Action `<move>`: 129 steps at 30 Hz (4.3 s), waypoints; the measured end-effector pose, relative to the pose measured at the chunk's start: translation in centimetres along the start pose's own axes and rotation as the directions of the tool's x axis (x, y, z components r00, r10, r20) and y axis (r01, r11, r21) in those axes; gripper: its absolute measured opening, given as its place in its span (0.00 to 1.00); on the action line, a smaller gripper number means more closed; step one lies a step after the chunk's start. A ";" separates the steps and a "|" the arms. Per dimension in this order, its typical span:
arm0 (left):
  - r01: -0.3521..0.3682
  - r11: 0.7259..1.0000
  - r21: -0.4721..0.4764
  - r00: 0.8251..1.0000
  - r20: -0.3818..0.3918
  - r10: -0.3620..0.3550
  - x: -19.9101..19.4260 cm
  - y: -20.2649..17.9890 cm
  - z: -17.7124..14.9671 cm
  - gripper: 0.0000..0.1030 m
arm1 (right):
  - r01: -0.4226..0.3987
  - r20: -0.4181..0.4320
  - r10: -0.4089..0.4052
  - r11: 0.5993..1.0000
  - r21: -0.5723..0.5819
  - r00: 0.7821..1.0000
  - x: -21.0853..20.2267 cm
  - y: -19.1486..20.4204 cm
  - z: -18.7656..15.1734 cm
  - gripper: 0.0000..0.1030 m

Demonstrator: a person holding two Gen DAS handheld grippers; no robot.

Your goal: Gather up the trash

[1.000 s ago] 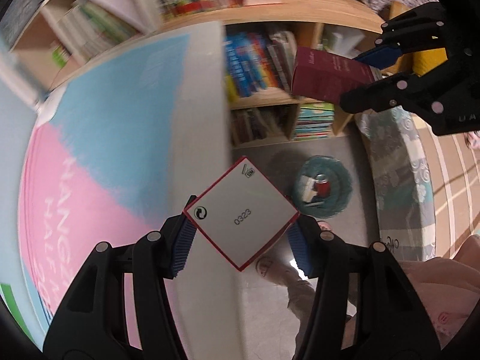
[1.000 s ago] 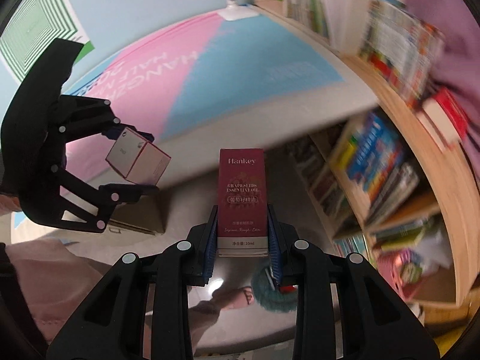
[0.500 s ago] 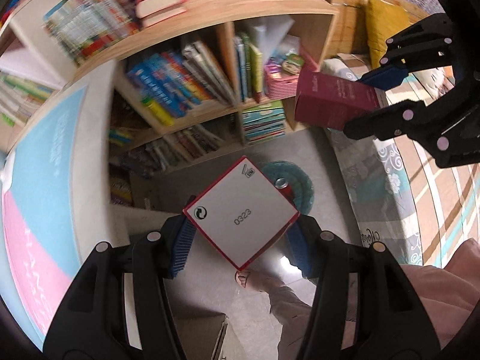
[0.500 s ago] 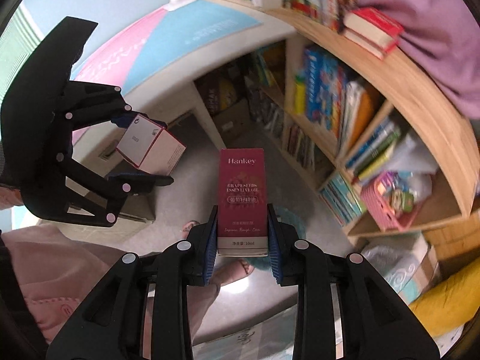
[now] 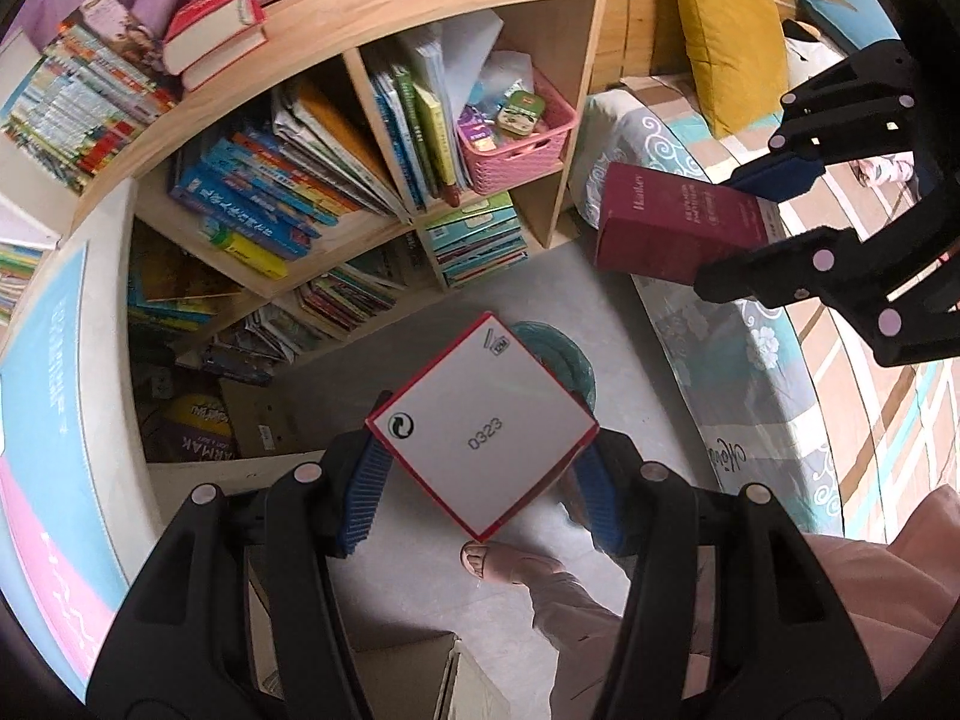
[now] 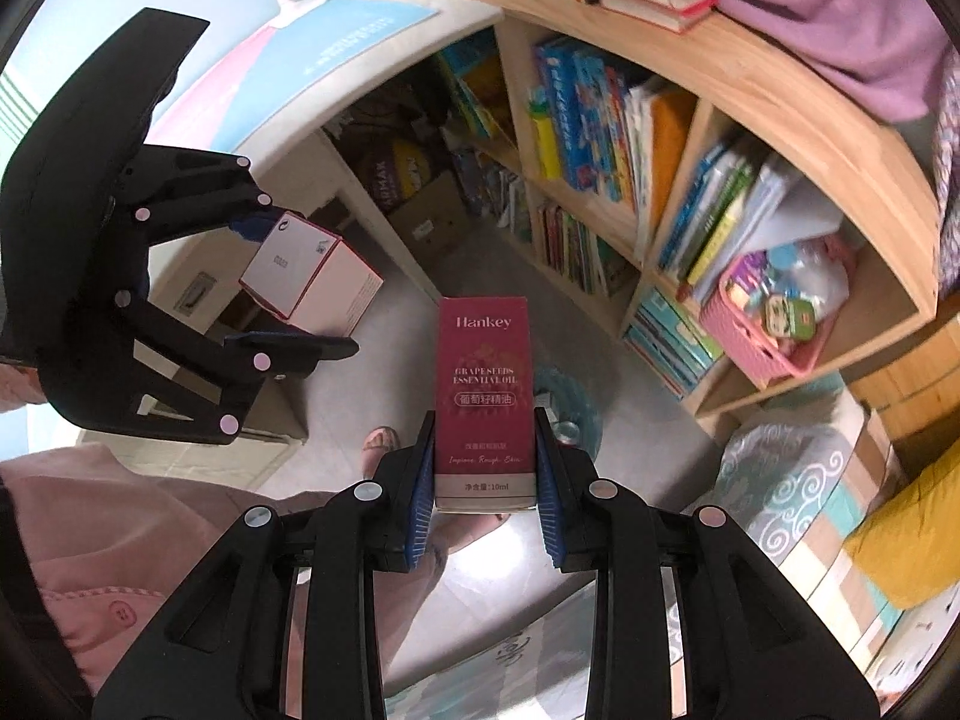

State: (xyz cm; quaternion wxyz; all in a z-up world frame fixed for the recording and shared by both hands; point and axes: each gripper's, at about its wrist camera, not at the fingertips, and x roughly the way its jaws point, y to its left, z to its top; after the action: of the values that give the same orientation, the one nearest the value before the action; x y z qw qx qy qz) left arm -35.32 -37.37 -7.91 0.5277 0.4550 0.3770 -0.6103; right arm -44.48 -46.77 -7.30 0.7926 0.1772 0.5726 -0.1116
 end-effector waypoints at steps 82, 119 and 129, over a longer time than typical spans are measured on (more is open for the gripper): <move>0.050 0.996 0.072 0.997 -0.070 -0.045 5.0 -1.6 2.3 0.86 | -0.007 -0.033 0.012 0.987 0.158 0.999 2.2 -4.4 -1.0 0.87; -0.119 0.957 -0.265 0.990 0.040 0.134 -3.3 4.2 -2.8 0.93 | 0.023 0.098 -0.047 0.972 0.233 0.994 -1.8 -0.8 2.8 0.88; -0.161 0.900 -0.405 0.980 0.043 0.195 -5.9 7.7 -6.5 0.93 | -0.002 0.128 -0.009 0.997 0.082 0.992 -1.2 3.4 7.3 0.88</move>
State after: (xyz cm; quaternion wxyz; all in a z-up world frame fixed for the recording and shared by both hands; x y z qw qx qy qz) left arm -26.57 -30.75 -4.13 0.6782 0.3446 0.4281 -0.4879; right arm -37.26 -46.72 -3.58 0.8196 0.2009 0.5159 -0.1474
